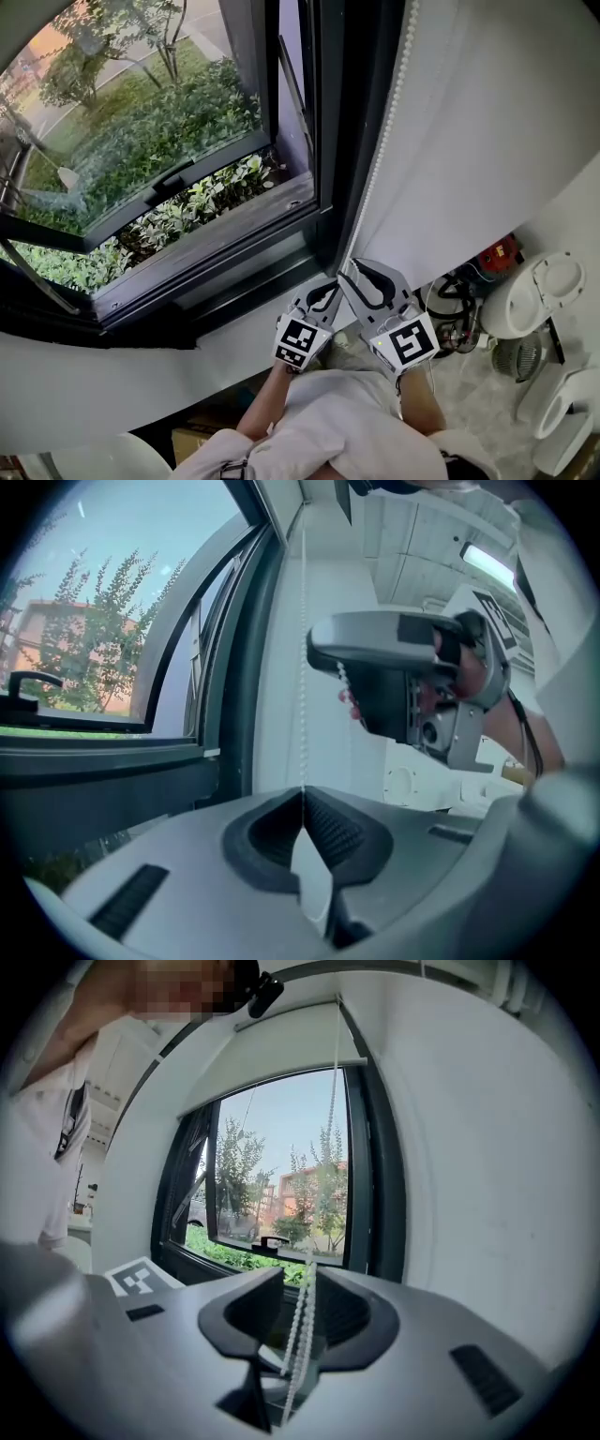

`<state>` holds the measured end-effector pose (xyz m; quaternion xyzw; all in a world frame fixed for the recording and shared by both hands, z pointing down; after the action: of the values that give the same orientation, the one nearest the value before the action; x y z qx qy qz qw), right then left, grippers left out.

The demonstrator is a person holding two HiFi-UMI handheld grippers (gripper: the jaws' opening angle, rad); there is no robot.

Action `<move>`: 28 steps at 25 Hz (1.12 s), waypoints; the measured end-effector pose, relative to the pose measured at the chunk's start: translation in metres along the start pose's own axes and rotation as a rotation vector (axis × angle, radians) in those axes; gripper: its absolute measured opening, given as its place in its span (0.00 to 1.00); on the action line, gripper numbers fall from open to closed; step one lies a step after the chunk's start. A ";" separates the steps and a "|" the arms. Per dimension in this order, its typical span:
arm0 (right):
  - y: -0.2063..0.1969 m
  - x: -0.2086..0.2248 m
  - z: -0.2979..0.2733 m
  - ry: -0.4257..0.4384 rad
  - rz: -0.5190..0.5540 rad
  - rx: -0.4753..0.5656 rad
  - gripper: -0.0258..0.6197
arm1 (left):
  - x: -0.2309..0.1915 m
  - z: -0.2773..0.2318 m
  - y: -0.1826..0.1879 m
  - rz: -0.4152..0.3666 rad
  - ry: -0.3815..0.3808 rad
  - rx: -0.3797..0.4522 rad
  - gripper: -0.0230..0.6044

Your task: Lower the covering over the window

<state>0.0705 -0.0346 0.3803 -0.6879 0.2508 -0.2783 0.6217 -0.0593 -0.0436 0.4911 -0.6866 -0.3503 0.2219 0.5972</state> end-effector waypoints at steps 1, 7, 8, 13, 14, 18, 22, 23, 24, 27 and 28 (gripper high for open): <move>0.006 0.001 -0.002 0.000 0.005 0.015 0.20 | 0.001 0.000 0.000 -0.001 -0.001 0.000 0.06; 0.041 0.006 -0.010 0.005 0.020 0.113 0.17 | 0.003 0.000 0.001 -0.004 -0.005 0.003 0.06; 0.046 0.006 -0.011 0.008 0.020 0.127 0.15 | 0.003 0.000 0.001 -0.004 -0.004 0.004 0.06; 0.054 0.008 -0.013 0.009 -0.021 0.148 0.05 | 0.002 0.000 0.000 -0.006 -0.001 0.011 0.06; 0.053 0.008 -0.013 0.011 -0.040 0.153 0.04 | 0.002 0.000 0.000 -0.006 0.000 0.014 0.06; 0.048 0.006 -0.016 0.003 -0.066 0.158 0.04 | 0.001 0.000 -0.004 0.000 -0.004 0.011 0.06; 0.036 0.005 -0.022 0.008 -0.067 0.121 0.04 | 0.005 0.000 -0.015 0.018 -0.009 -0.017 0.06; 0.033 0.006 -0.023 0.007 -0.073 0.117 0.04 | 0.005 0.001 -0.018 0.024 -0.008 -0.021 0.06; 0.030 0.007 -0.024 0.006 -0.080 0.112 0.04 | 0.005 0.001 -0.022 0.028 -0.007 -0.026 0.06; 0.018 0.008 -0.027 0.008 -0.097 0.089 0.04 | 0.005 0.001 -0.033 0.031 -0.007 -0.054 0.06; 0.013 0.008 -0.029 0.011 -0.105 0.079 0.04 | 0.006 0.001 -0.038 0.033 -0.009 -0.065 0.06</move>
<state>0.0566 -0.0621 0.3702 -0.6735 0.2064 -0.3239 0.6316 -0.0644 -0.0369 0.5286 -0.7103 -0.3488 0.2232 0.5692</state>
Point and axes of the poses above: the fingertips, and each gripper's own axes: z backward along the fingers, x to its right, y out of its top, the point moved 10 cm from there along z, backward along the fingers, and after that the axes turned 10 degrees about -z, right-handed, at the moved point
